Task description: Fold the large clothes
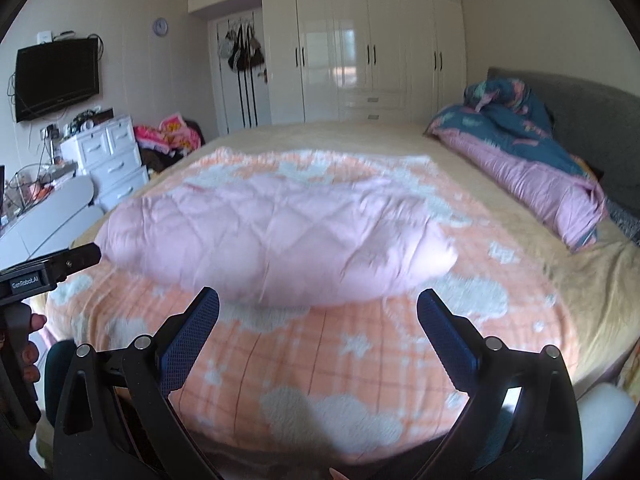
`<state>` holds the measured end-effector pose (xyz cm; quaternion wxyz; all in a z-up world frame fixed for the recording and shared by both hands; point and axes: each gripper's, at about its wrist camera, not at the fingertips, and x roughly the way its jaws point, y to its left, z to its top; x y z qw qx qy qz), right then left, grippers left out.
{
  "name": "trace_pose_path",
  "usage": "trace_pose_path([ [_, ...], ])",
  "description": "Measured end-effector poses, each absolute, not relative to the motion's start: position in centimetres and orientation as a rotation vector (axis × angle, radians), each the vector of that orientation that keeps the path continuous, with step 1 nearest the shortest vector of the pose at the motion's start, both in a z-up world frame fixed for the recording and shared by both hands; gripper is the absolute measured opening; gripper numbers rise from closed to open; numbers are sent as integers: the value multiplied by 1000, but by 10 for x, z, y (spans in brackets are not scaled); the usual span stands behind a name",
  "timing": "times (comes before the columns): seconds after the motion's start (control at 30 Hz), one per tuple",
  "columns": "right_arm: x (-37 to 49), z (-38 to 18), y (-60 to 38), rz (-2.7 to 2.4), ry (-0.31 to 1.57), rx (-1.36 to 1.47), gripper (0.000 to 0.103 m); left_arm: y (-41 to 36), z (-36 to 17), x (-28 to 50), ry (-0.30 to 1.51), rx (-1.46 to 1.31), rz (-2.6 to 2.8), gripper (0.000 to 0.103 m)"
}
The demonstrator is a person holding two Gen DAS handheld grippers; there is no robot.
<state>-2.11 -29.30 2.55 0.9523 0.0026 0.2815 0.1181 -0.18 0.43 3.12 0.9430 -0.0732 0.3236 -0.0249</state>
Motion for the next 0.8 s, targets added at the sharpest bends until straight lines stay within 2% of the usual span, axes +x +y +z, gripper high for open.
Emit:
trace_pose_path([
  [0.23, -16, 16, -281, 256, 594, -20, 99, -2, 13, 0, 706, -141, -45, 94],
  [0.8, -12, 12, -280, 263, 609, -13, 99, -1, 8, 4, 724, -137, -35, 94],
])
